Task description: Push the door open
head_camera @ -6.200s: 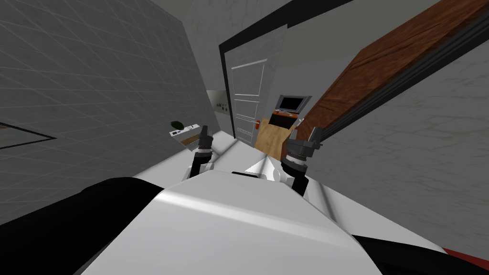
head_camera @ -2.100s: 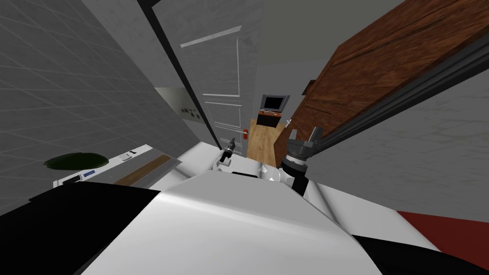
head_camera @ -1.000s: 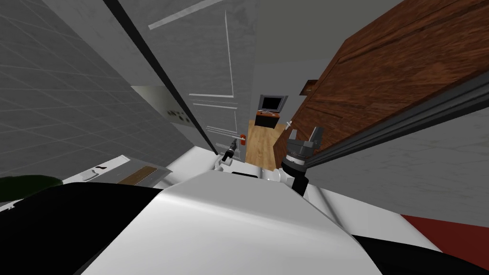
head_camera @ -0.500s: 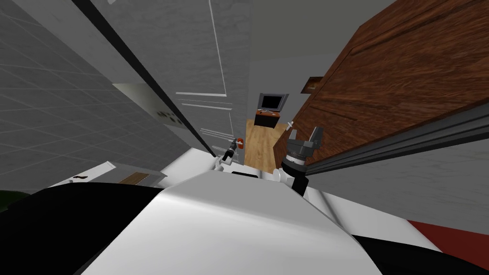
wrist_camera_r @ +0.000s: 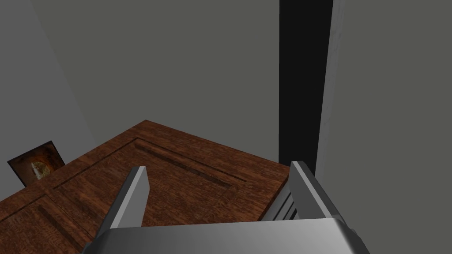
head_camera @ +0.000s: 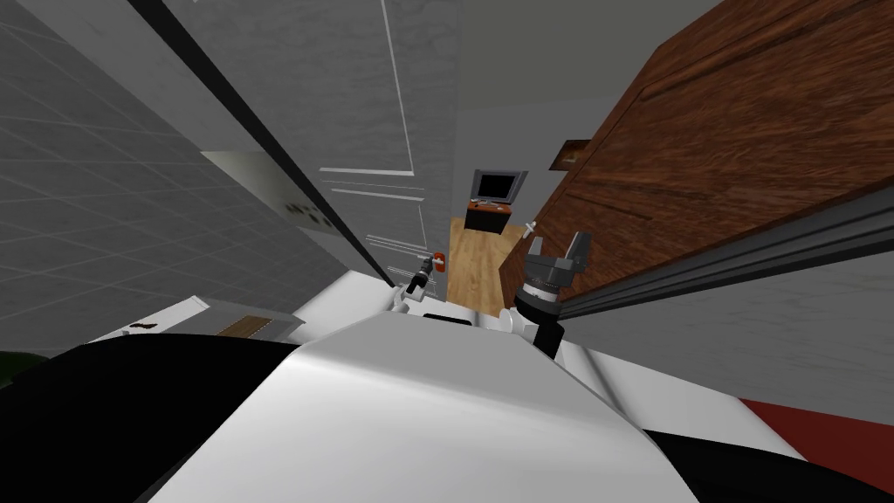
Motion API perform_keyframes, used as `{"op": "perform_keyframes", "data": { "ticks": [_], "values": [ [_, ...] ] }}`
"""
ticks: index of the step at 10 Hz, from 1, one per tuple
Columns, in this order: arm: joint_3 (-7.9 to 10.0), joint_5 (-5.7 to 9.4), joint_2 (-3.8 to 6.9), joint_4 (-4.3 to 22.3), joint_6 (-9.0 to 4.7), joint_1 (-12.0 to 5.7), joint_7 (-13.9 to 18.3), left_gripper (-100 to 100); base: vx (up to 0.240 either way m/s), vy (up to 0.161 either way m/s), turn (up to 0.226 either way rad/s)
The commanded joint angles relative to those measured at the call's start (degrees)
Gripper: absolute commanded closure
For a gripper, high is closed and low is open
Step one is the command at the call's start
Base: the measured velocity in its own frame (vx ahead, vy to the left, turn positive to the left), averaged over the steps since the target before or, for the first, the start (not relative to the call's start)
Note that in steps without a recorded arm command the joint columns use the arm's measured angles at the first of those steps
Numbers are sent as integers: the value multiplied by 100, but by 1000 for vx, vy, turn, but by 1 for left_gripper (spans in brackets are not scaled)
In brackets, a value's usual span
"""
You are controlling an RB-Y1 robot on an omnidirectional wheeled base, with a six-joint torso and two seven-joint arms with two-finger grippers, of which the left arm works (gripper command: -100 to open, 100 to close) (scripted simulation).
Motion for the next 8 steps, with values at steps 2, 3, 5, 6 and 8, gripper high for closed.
{"op": "perform_keyframes", "data": {
  "ticks": [2,3,5,6,8],
  "values": [
    [72,6,18,19,-2,-13,-14,100,47,-18,14],
    [92,7,23,25,-2,-17,-18,100,130,-75,48],
    [199,16,42,53,-4,-37,-40,100,167,-67,44],
    [268,21,51,72,-5,-50,-55,100,187,-83,32],
    [382,30,63,103,-7,-72,-78,100,179,-76,58]
  ]
}}
